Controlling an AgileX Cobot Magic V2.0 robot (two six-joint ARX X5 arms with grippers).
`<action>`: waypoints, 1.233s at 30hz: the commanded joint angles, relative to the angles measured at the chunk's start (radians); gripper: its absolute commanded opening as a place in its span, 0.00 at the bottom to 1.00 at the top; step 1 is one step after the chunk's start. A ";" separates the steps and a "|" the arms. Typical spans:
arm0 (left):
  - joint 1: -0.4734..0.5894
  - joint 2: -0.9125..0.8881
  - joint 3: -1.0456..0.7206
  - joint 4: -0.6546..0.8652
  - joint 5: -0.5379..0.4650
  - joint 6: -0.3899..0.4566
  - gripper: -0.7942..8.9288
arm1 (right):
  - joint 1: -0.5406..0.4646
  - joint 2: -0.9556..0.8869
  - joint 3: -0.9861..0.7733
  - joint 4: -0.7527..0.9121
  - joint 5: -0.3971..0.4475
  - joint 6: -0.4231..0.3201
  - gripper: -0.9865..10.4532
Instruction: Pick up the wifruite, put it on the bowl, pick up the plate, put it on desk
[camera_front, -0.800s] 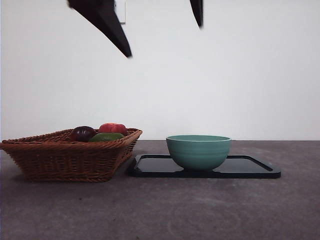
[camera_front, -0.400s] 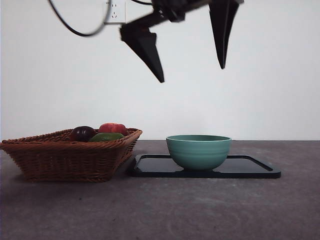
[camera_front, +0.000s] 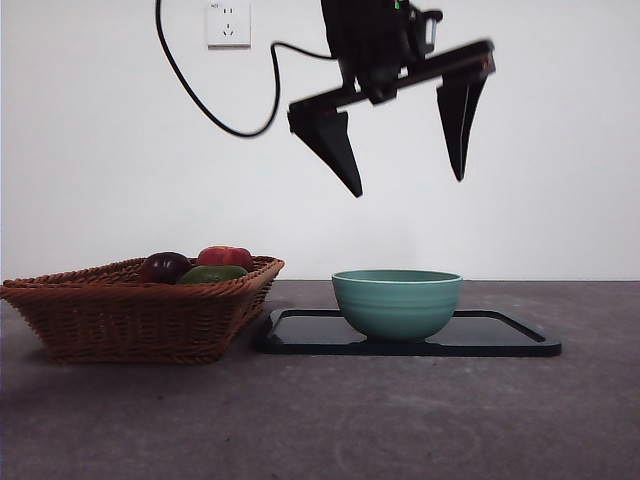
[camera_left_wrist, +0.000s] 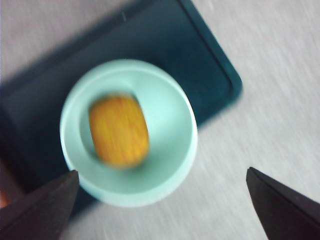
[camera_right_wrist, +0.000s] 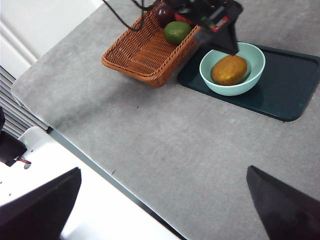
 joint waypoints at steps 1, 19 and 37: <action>0.005 0.045 0.033 0.034 0.000 0.040 0.68 | 0.008 0.001 0.020 0.010 0.000 -0.011 0.59; 0.024 0.157 0.033 0.099 -0.008 0.089 0.68 | 0.008 0.001 0.020 0.007 0.000 -0.011 0.59; 0.023 0.230 0.033 0.087 -0.050 0.113 0.65 | 0.008 0.001 0.020 0.002 0.000 -0.003 0.59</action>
